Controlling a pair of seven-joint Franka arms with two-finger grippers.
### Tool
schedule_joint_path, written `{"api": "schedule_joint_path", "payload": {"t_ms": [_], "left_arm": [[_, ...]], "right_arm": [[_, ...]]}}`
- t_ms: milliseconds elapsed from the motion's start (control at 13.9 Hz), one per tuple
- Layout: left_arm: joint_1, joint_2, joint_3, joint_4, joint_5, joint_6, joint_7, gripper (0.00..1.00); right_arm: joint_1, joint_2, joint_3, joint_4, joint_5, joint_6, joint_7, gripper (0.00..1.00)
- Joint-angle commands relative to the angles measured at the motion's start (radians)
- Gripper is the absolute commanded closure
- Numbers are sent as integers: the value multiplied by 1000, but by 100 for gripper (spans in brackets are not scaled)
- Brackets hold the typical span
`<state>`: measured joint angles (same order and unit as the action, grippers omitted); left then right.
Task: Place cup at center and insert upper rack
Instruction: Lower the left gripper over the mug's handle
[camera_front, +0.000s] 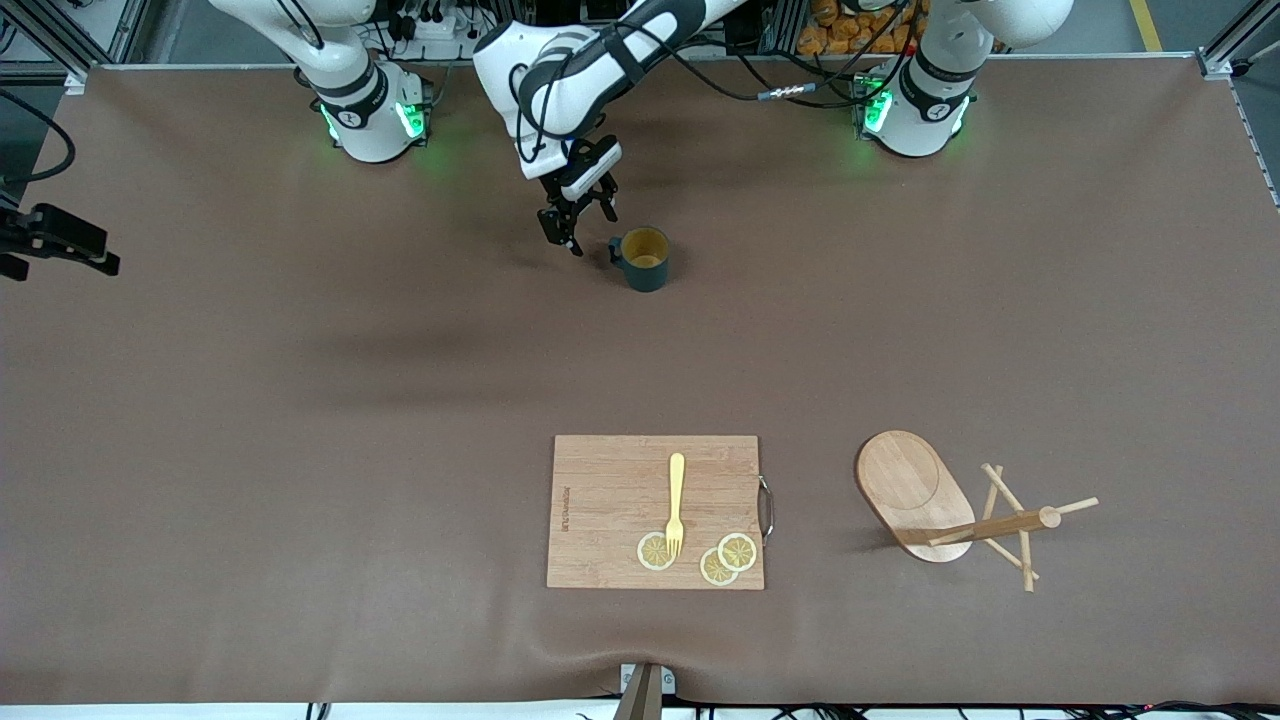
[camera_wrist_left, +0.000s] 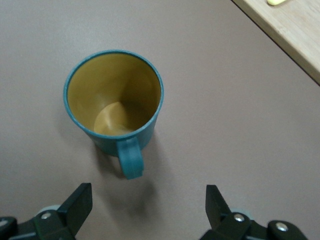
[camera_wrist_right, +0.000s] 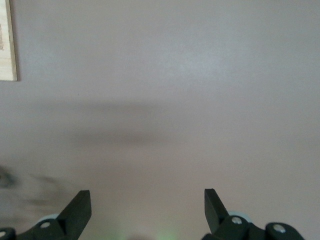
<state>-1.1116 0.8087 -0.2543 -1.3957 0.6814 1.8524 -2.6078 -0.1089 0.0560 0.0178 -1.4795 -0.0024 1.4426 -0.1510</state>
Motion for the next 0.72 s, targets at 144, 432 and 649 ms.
{"api": "schedule_joint_path", "payload": {"t_ms": [144,432,649], "left_arm": [[-19,38,21,47,9,-24,-151,0],[-14,53,30,46,-68,-54,-227,0],[-16,67,30,43,-71,-61,-227,0]], "right_arm": [[5,-12,-4,-41,7,-13,5,0],[8,-13,-2,-39,7,-44,21,0],[8,-13,-2,-39,7,-48,22,0]]}}
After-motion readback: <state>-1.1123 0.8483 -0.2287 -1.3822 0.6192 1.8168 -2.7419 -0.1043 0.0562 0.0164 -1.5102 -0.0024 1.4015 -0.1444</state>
